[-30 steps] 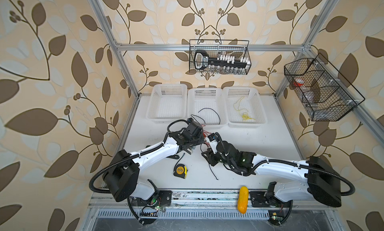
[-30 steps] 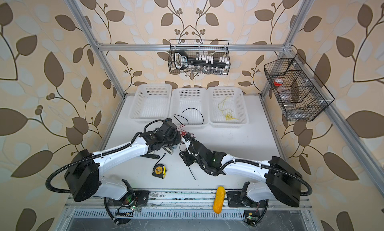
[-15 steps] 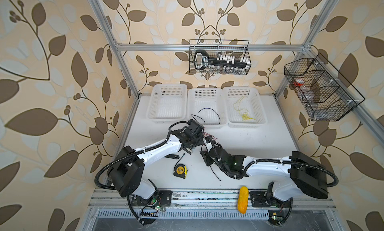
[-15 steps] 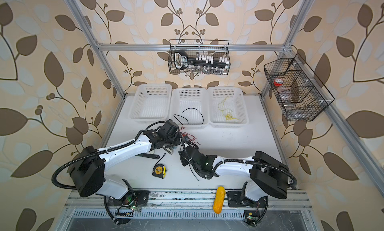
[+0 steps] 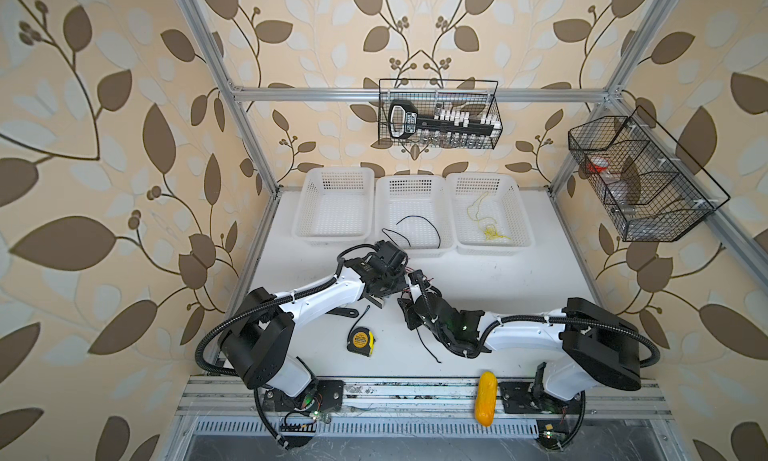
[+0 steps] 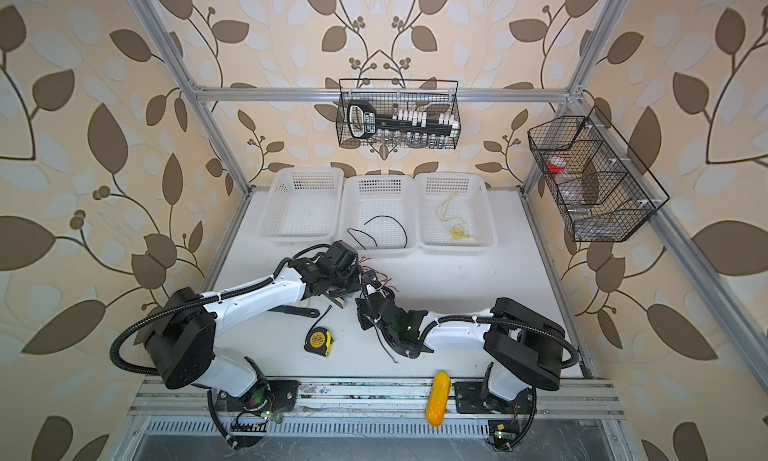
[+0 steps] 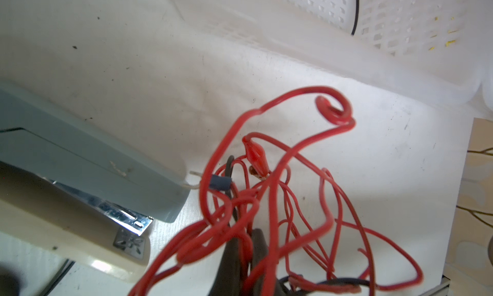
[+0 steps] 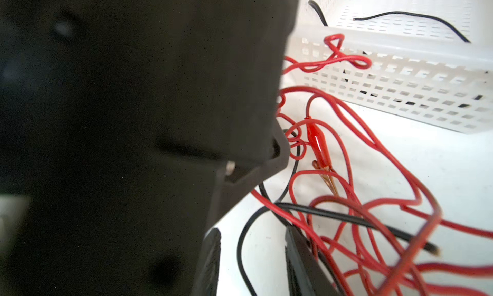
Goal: Untangle the cables
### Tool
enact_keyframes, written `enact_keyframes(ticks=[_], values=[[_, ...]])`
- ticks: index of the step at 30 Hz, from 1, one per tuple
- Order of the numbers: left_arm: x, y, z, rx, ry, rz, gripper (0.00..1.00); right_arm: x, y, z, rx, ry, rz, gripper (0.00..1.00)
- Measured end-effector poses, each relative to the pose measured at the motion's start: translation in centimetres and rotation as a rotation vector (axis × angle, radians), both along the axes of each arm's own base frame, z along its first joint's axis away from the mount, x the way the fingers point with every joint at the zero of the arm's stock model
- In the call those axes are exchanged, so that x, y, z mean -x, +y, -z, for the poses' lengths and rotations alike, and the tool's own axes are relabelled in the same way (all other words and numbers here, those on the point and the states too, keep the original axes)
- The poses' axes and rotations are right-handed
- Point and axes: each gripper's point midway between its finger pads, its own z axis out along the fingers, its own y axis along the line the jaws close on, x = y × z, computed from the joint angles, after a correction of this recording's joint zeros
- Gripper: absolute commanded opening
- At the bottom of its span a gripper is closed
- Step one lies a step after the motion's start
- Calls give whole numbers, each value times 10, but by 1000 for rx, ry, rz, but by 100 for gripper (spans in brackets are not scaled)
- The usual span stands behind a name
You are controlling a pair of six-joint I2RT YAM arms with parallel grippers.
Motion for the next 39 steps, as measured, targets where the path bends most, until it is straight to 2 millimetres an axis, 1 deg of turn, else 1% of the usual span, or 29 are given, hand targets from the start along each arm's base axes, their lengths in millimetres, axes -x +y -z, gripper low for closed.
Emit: enact_keyframes(ticks=[2,6,9,12,15,19,24,26,30,34,39], values=[[1,-1,0,5,4,4,0,3,-3,1,-9,3,-5,41],[0,-4,-2,20,1,10,0,15,-19,2,-5,15,-25,42],[-1,-5,-4,27,-2,8,0,22,-27,-14,-32,-5,-51,43],[-1,-6,-5,33,-3,6,0,26,-27,-34,-67,-31,-90,43],[-3,-7,-6,45,-3,-7,0,28,-26,-41,-70,-47,-123,43],[-3,-9,-7,60,-1,-16,0,33,-22,-30,-22,-32,-166,43],[-2,-12,-8,77,7,-12,0,38,-9,-10,54,-13,-191,43],[-2,-12,-8,79,8,-11,0,36,-11,-3,77,-10,-173,43],[-2,-12,-8,78,9,-10,0,30,-16,4,107,-21,-130,43],[-5,-9,-8,76,6,-28,0,25,-13,12,135,-19,-118,42],[-6,-8,-8,79,4,-31,0,21,-6,31,174,0,-118,42]])
